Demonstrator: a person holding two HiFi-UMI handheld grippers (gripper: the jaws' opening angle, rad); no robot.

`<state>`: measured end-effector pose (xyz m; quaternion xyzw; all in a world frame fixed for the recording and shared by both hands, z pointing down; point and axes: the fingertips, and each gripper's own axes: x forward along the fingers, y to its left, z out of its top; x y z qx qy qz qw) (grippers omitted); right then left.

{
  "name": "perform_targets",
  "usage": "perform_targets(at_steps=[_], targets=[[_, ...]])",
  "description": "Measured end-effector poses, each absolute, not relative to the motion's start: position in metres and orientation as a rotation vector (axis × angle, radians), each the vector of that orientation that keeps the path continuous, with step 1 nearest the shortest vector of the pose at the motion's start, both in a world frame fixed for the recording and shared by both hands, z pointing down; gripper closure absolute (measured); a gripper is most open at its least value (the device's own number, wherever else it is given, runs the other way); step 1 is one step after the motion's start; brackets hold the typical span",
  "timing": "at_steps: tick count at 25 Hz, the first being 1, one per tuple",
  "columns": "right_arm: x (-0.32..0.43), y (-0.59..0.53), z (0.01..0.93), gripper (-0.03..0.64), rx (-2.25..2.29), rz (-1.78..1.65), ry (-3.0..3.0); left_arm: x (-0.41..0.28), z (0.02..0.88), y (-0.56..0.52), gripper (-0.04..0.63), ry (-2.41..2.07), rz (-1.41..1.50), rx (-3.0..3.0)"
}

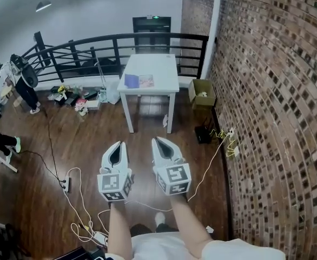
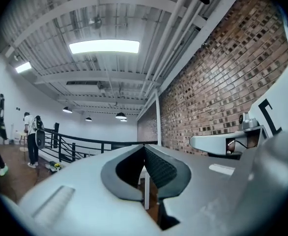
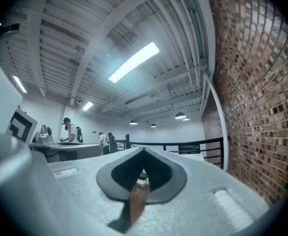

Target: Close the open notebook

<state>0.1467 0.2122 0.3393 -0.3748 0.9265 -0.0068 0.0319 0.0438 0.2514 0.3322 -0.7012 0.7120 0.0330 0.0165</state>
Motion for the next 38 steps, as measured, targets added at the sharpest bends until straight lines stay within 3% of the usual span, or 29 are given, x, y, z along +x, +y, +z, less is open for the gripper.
perform_targets(at_steps=[8,22,32,38], targets=[[0.145,0.158,0.368,0.624,-1.162,-0.127,2.891,0.044,0.357,0.203,0.577,2.221,0.059,-2.231],[0.074,0.051,0.367,0.625,-1.138,-0.088,2.921,-0.006,0.362,0.087,0.577,2.175,0.079,-2.291],[-0.058,-0.035,0.364,0.624,-1.020,0.014,2.999,-0.131,0.345,0.000,0.577,2.214,0.182,-2.226],[-0.088,-0.098,0.357,0.624,-1.124,0.045,2.970,-0.178,0.335,-0.057,0.577,2.187,0.174,-2.230]])
